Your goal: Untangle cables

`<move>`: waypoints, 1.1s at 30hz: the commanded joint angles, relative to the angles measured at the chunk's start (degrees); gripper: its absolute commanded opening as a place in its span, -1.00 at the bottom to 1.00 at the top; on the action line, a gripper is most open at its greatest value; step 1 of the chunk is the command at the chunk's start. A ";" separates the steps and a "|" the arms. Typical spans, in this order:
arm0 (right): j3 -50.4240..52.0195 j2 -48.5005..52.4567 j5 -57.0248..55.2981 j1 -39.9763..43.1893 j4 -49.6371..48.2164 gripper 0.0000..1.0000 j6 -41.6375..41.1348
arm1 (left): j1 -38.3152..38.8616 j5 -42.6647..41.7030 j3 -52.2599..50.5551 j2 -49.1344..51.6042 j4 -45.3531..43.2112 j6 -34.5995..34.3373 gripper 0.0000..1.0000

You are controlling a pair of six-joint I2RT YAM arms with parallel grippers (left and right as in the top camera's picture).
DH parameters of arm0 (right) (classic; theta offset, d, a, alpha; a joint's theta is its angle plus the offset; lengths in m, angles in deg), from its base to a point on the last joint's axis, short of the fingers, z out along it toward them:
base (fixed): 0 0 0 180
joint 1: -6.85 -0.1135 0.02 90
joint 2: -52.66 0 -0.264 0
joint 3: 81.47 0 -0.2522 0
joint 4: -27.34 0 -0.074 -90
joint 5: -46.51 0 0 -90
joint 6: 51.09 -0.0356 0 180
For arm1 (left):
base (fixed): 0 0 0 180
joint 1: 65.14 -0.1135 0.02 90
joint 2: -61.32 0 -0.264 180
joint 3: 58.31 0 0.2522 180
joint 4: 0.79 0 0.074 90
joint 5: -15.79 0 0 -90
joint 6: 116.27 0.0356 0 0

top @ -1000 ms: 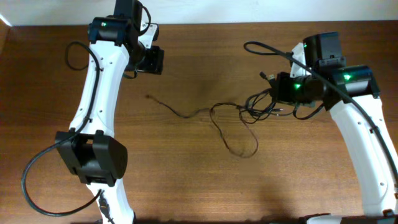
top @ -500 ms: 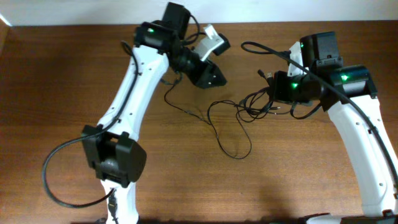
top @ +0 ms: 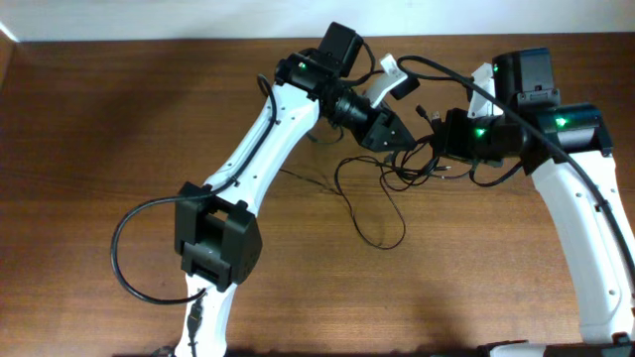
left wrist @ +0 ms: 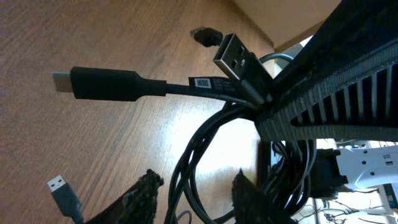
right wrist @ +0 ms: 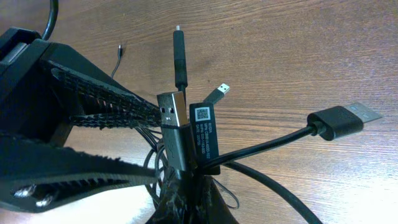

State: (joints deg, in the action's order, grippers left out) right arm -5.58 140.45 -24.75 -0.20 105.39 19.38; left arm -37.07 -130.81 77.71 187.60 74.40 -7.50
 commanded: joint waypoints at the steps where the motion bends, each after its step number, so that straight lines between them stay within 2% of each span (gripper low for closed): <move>1: -0.96 -1.07 1.20 0.00 -0.24 -0.92 -0.42 | 0.07 1.62 0.44 0.48 0.42 -0.13 -0.22; 8: -0.96 -1.07 1.22 0.00 -0.26 -0.92 -0.42 | 2.16 12.15 -1.62 0.48 1.22 -0.11 -0.24; 10: -0.96 -1.07 1.60 0.02 -0.28 -0.92 -0.39 | 2.60 12.96 -2.93 0.48 0.92 -0.11 -0.28; 12: -0.96 -1.07 1.66 0.02 -0.66 -0.92 -0.42 | 2.62 13.03 -4.04 0.48 0.55 -0.11 -0.44; 15: -0.96 -1.07 1.64 0.02 -0.59 -0.92 -0.42 | 2.51 14.51 -4.04 0.48 0.20 -0.11 -0.92; 16: -0.96 -1.07 1.64 0.07 -0.48 -0.92 -0.42 | 2.45 14.69 -4.04 0.48 -0.15 -0.11 -1.00; 17: -0.96 -1.07 1.60 0.11 -0.35 -0.92 -0.42 | 2.03 14.69 -4.04 0.48 -0.59 -0.13 -1.00; 18: -0.96 -1.07 1.57 0.55 0.04 -0.92 -0.42 | 0.90 16.57 -4.02 0.46 -1.62 -3.34 -1.00; 22: -0.96 -1.07 0.33 5.40 3.28 -0.92 -0.39 | -3.21 31.87 -3.91 0.33 -2.27 -14.73 -1.00; 26: -0.94 0.09 -15.23 8.70 9.73 -0.92 -0.42 | -6.40 36.72 -2.56 -2.89 -2.23 -15.08 -1.00; 29: -0.83 2.14 -17.20 8.68 11.39 -0.92 -0.44 | -6.56 39.98 -1.05 -7.23 -2.25 -15.06 -1.00; 33: -0.83 4.55 -18.95 8.68 12.68 -0.92 -0.44 | -8.37 40.30 -0.59 -14.34 -2.27 -15.82 -1.00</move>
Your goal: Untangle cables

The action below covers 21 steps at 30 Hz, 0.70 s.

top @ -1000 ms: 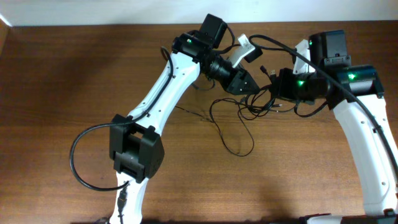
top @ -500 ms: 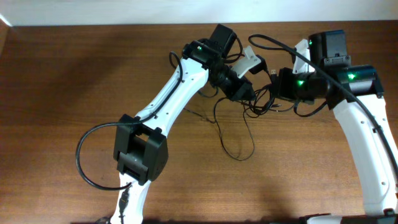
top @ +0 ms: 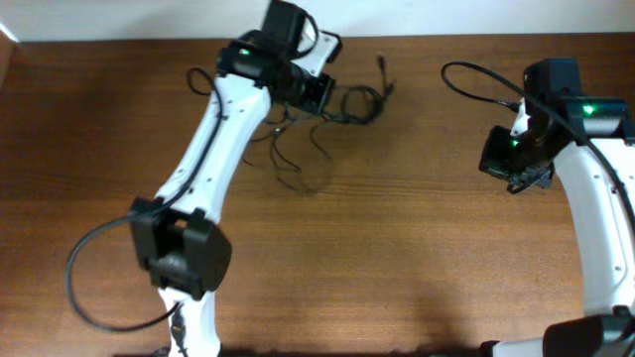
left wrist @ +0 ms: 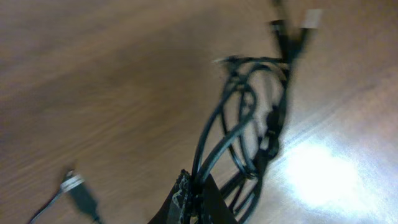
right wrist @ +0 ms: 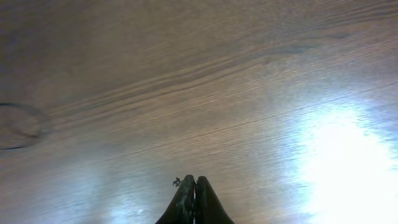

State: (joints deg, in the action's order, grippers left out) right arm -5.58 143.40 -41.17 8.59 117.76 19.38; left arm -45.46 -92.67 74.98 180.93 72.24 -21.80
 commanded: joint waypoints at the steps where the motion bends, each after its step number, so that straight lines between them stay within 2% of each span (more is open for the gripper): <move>1: -0.83 1.64 0.52 -0.11 -0.33 -0.92 -0.39 | 0.02 1.68 2.14 -9.03 -0.09 -2.56 -1.00; 3: -0.83 1.64 8.98 -0.22 -2.86 -0.88 2.27 | 0.02 -1.70 2.14 -10.29 -0.17 -2.58 -1.00; 4: -0.83 1.64 13.99 -0.22 -4.44 -0.63 3.65 | 0.02 -3.26 2.14 -10.36 -0.24 -2.75 -1.00; 5: -0.83 1.64 19.17 -0.22 -6.43 -0.24 4.20 | 0.02 -3.39 2.14 -10.36 -0.22 -4.57 -1.00; 6: -0.83 1.64 23.76 -0.22 -8.61 -0.01 4.17 | 0.02 -3.41 2.14 -10.36 -0.24 -5.86 -1.00; 7: -0.83 1.64 25.81 -0.28 -9.75 0.06 4.15 | 0.02 -3.43 2.14 -10.36 -0.33 -6.54 -1.00; 9: -0.83 1.64 30.53 -0.83 -13.94 0.10 3.56 | 0.13 -5.07 2.14 -10.36 -0.55 -8.57 -1.00; 11: -0.79 1.64 30.42 -1.77 -16.39 0.10 1.64 | 0.20 -8.11 2.14 -10.36 -0.66 -8.57 -1.00; 14: -0.57 1.81 30.05 -4.07 -22.14 0.10 -5.07 | 0.72 -13.94 2.14 -10.36 -1.55 -9.09 -1.00; 18: -0.57 3.08 30.03 -4.46 -25.55 0.09 -11.06 | 3.41 -13.88 2.14 -10.36 -1.81 -9.25 -1.00; 21: -0.57 3.93 30.03 -4.46 -27.74 0.07 -11.41 | 5.53 -13.25 2.14 -10.34 -2.49 -9.20 -1.00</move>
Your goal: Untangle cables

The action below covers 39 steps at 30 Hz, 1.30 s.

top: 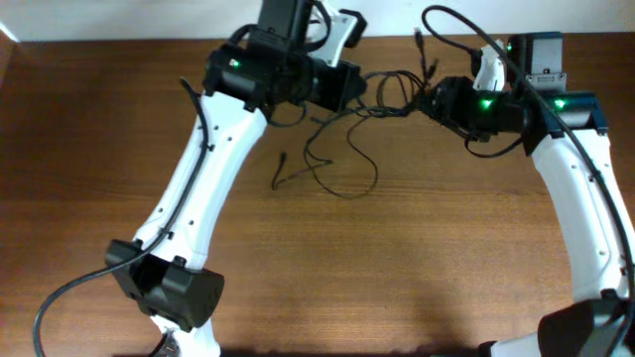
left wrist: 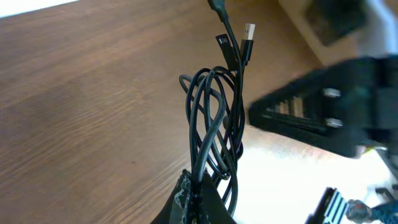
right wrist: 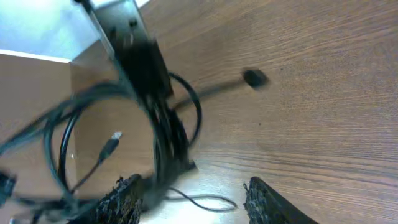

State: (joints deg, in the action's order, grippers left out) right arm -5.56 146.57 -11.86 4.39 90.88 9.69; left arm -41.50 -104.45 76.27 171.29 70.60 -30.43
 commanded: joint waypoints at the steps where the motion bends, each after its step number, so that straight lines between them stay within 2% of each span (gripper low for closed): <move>1: -0.59 0.76 0.70 -0.26 -1.44 0.01 -1.73 | 1.99 -1.49 0.85 -0.70 -1.14 -0.57 -1.00; 2: -0.59 0.76 0.66 -0.26 -1.77 -0.04 -1.73 | 2.19 -1.51 0.85 -0.70 -1.20 -0.59 -1.00; 8: -0.52 3.06 -4.66 -0.26 1.22 -0.92 -1.03 | 2.56 1.42 0.85 -0.70 -1.44 -0.55 -1.00; 9: -0.48 3.13 -6.21 -0.26 1.92 -0.92 -0.46 | 2.25 2.47 0.85 -0.70 -1.46 -0.55 -1.00; 13: -0.48 3.13 -12.15 -0.02 7.10 -0.92 2.43 | 0.55 13.79 0.85 -0.72 -1.42 -0.57 -1.00; 19: -0.48 3.13 -20.96 3.19 14.43 -0.92 3.56 | -1.53 37.83 0.85 -0.72 0.26 -0.59 -1.00; 21: -0.48 3.13 -20.98 4.81 14.97 -0.92 3.96 | -1.53 40.06 0.85 -0.76 0.74 -0.59 -1.00; 23: -0.48 3.13 -20.83 5.86 15.13 -0.92 4.22 | -1.53 38.64 0.85 -1.27 1.11 -0.59 -1.00; 26: -0.48 3.13 -18.45 5.92 14.67 -0.92 6.40 | -1.57 17.73 0.85 -2.34 1.44 0.94 -1.00; 29: -1.05 3.10 -5.42 5.92 11.82 -0.89 13.62 | -1.57 4.07 0.85 -2.32 1.57 3.82 -1.00; 30: -1.73 3.10 -2.23 5.92 11.56 -0.81 15.10 | -1.57 2.86 0.85 -2.32 1.51 3.80 -1.00; 32: -5.49 3.08 4.90 5.90 11.67 -0.35 16.61 | -1.57 1.05 0.85 -2.32 1.53 3.72 -1.00; 37: -9.22 3.08 10.34 5.75 12.11 -0.21 16.85 | -1.57 1.53 0.85 -2.29 0.72 3.28 -1.00; 39: -9.25 3.08 10.43 5.75 12.13 -0.11 16.85 | -1.57 5.03 0.85 -2.12 0.48 1.44 -1.00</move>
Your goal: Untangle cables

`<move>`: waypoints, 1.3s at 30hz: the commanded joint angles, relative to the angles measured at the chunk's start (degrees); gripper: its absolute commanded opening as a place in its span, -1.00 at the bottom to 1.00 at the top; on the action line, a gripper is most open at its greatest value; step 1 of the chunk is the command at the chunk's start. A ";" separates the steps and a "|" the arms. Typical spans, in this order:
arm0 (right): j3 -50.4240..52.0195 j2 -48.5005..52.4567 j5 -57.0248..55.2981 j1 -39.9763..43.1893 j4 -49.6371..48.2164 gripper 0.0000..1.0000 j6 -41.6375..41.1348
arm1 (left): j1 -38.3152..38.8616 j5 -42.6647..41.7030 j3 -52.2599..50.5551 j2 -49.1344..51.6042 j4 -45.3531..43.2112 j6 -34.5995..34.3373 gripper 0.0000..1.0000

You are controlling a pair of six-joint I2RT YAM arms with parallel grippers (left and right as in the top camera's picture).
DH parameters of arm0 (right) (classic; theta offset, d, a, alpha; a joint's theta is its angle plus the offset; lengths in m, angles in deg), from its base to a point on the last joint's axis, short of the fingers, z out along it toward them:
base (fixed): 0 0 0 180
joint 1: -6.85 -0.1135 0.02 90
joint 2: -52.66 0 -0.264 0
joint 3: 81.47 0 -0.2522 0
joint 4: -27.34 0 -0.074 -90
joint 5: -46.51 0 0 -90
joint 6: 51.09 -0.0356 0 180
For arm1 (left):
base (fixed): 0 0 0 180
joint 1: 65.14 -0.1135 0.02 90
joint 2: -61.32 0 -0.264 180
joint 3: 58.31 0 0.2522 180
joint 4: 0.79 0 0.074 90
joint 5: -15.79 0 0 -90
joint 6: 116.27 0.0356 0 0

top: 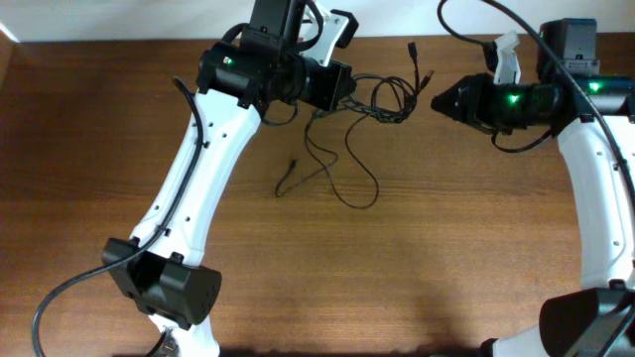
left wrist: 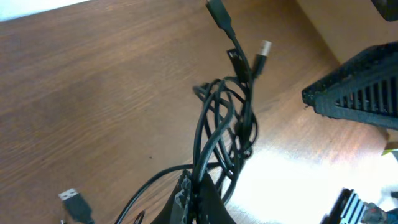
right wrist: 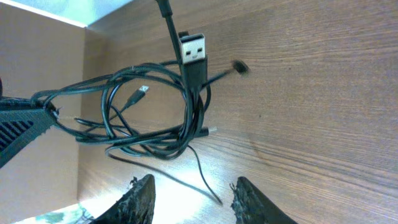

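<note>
The tangle of black cables [top: 382, 97] hangs over the far middle of the table, and my left gripper [top: 337, 84] is shut on its left end. In the left wrist view the fingertips [left wrist: 196, 190] pinch several strands of the bundle [left wrist: 224, 118], with a USB-A plug [left wrist: 264, 46] sticking out beyond. My right gripper [top: 442, 101] stands open just right of the tangle, touching nothing. Its view shows the bundle [right wrist: 149, 115] and the USB-A plug [right wrist: 194, 50] ahead of the spread fingers [right wrist: 140, 199].
A thin cable trails from the tangle down onto the wooden table [top: 476, 258], ending in a small plug [top: 288, 183] and a loop [top: 359, 188]. Two plug ends [top: 412, 48] poke toward the far edge. The back wall runs close behind both arms.
My right gripper, still open, has drawn back to the right, away from the tangle it was up against. The left gripper keeps its hold at about the same spot.
Both grippers were first together at the tangle in mid-table, the right shut on cables. Then the left held the bundle at the far left while the right was shut, empty, far right. The right then stood open at the bundle, and now sits just clear of it.
</note>
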State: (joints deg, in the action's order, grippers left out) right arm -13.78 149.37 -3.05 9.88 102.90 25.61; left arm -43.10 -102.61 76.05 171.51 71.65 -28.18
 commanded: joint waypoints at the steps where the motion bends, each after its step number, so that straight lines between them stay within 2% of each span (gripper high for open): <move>1: -1.03 0.28 2.10 -0.04 0.11 -0.10 0.94 | 0.02 4.20 1.07 -2.32 -0.59 -2.69 -1.00; 4: -1.01 0.33 2.43 -3.48 -1.79 -0.10 0.85 | 0.07 4.20 1.07 -2.32 -0.98 -6.16 -1.00; 7: -1.01 0.44 -3.65 -8.37 -6.01 -0.10 -5.88 | 1.27 3.69 1.07 -2.32 -0.98 -10.29 -1.00; 12: -1.01 0.55 -14.10 -14.38 -10.10 -0.10 -9.94 | 2.58 -4.50 1.07 -2.32 -1.22 -10.49 -1.00; 16: -1.01 1.99 -17.33 -15.17 -10.23 -0.12 -9.94 | 2.56 -9.22 1.07 -2.32 -1.46 -10.51 -1.00; 18: -1.01 3.17 -17.40 -15.17 -10.23 -0.25 -9.92 | 2.23 -11.41 1.07 -2.32 -1.84 -10.49 -1.00; 21: -1.01 3.96 -17.59 -14.60 -10.29 -0.90 -9.94 | 1.38 -10.78 1.07 -2.32 -1.84 -10.45 -1.00; 23: -1.03 3.28 -16.72 -13.44 -10.67 -0.92 -9.94 | 0.46 -6.01 1.07 -2.32 -1.53 -10.45 -1.00; 25: -1.07 1.55 -14.69 -11.43 -10.60 -0.92 -9.92 | 0.17 3.43 1.07 -2.32 -0.61 -10.43 -1.00; 27: -1.07 -2.38 -11.93 -7.48 -9.27 -0.92 -9.79 | 0.17 18.69 1.07 -2.32 1.03 -10.43 -1.00; 31: -1.07 -10.29 -2.80 3.08 -3.32 -0.92 -6.23 | -1.40 33.64 1.05 -2.32 2.36 -10.45 -1.00; 34: -1.07 -14.93 4.46 11.98 0.66 -0.92 -2.49 | -3.72 36.89 1.05 -2.32 3.06 -10.45 -1.00; 36: -1.07 -16.37 4.52 16.85 3.91 -0.92 -0.50 | -5.33 36.79 1.05 -2.32 3.98 -10.47 -1.00; 39: -1.01 -16.33 4.63 18.49 7.06 -0.92 2.05 | -5.97 30.95 1.05 -2.32 4.35 -10.38 -1.00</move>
State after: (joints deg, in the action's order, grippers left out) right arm -14.37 133.06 -0.03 27.89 108.93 24.16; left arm -49.22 -67.80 76.16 171.23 76.20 -38.13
